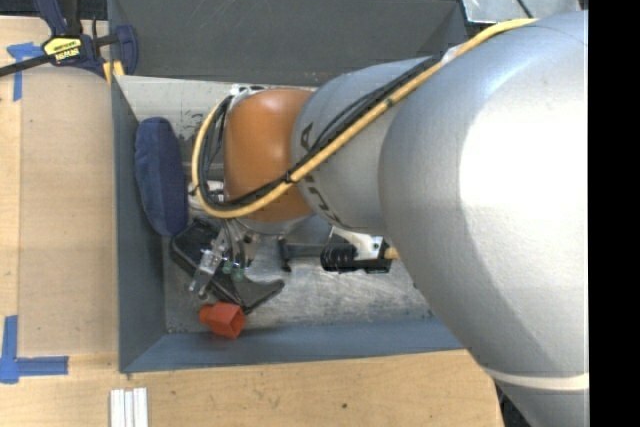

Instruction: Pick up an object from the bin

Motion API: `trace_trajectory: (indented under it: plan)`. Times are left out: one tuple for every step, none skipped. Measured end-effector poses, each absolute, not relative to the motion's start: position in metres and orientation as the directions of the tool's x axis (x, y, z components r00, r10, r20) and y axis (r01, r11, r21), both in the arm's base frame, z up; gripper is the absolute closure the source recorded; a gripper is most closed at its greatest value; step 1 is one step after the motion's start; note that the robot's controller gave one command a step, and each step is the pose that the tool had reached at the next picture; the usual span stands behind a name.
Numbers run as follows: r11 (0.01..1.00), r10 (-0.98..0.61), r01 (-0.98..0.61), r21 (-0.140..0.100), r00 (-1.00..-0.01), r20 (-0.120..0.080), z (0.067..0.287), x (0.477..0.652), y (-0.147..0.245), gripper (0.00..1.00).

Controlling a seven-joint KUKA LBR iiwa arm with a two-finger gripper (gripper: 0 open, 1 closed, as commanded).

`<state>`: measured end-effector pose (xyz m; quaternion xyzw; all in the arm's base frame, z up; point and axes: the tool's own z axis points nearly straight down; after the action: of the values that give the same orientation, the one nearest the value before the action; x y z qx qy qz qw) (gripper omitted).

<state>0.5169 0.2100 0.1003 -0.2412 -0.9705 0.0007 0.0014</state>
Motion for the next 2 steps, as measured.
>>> trace_trajectory:
  plan:
    - [0.786,0.618,0.618,0.003,-0.786,-0.002,0.123,0.518,0.213,0.0]
    - [0.562,0.827,0.827,0.007,-0.562,0.009,0.075,0.508,0.221,0.0]
